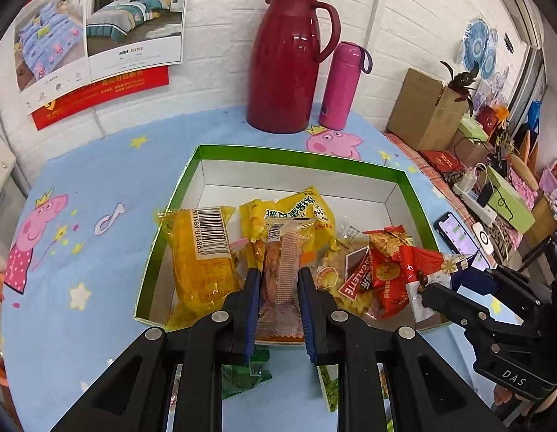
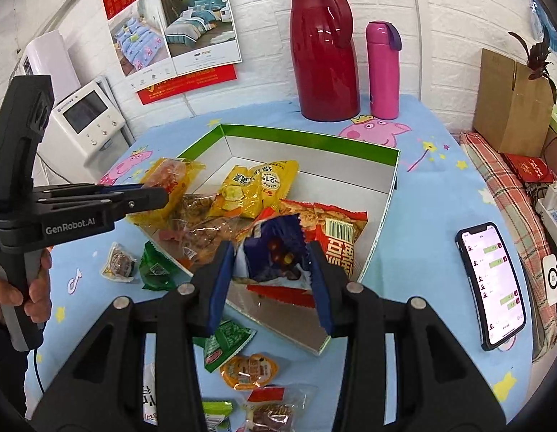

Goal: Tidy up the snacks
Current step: 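Carry both packs over the green box and open both tools, then withdraw both tools from the box toward the remaining snacks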

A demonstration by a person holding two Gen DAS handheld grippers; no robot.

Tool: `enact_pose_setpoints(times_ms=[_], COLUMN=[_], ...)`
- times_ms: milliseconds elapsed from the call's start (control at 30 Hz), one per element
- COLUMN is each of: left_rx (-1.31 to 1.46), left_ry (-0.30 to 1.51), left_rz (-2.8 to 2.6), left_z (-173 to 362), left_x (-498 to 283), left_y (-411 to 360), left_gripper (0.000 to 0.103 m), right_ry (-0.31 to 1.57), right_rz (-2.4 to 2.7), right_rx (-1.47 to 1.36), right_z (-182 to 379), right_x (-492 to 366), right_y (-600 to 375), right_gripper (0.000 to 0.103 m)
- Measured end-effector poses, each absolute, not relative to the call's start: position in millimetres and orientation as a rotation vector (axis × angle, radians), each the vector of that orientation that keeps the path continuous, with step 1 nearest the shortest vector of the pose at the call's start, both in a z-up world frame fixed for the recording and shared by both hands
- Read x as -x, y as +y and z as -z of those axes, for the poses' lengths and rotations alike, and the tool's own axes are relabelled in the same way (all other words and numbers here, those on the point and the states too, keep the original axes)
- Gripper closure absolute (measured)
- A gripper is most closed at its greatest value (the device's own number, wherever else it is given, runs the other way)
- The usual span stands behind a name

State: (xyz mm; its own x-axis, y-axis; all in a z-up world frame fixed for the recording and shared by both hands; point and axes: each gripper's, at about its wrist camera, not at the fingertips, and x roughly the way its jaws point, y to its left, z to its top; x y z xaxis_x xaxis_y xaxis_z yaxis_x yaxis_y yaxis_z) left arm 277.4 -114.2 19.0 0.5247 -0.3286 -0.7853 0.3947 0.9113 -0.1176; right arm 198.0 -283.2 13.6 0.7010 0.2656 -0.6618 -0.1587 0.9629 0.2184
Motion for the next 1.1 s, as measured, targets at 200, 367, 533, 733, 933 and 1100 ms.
enact_pose_setpoints(times_ms=[200, 367, 533, 733, 933, 1100], left_rx=[-0.108, -0.150, -0.142, -0.150, -0.149, -0.149], left_ry=[0.879, 0.846, 0.835, 0.810, 0.783, 0.780], left_rz=[0.394, 0.382, 0.391, 0.391, 0.390, 0.395], left_z=[-12, -14, -20, -39, -68, -87], left_x=[-281, -275, -266, -245, -210, -174], left_y=[-113, -117, -114, -109, -99, -90], left_gripper=[0.020, 0.018, 0.018, 0.018, 0.018, 0.018], right_ry=[0.729, 0.741, 0.732, 0.685, 0.658, 0.645], right_rz=[-0.205, -0.203, -0.201, -0.207, -0.222, -0.248], right_rx=[-0.085, -0.090, -0.087, -0.074, -0.059, -0.070], right_z=[-7, -3, -10, -36, -65, -91], right_x=[-206, -208, -199, -176, -143, -106], right_y=[-280, -281, -281, -278, -274, -273], right_gripper=[0.026, 0.024, 0.022, 0.020, 0.020, 0.019])
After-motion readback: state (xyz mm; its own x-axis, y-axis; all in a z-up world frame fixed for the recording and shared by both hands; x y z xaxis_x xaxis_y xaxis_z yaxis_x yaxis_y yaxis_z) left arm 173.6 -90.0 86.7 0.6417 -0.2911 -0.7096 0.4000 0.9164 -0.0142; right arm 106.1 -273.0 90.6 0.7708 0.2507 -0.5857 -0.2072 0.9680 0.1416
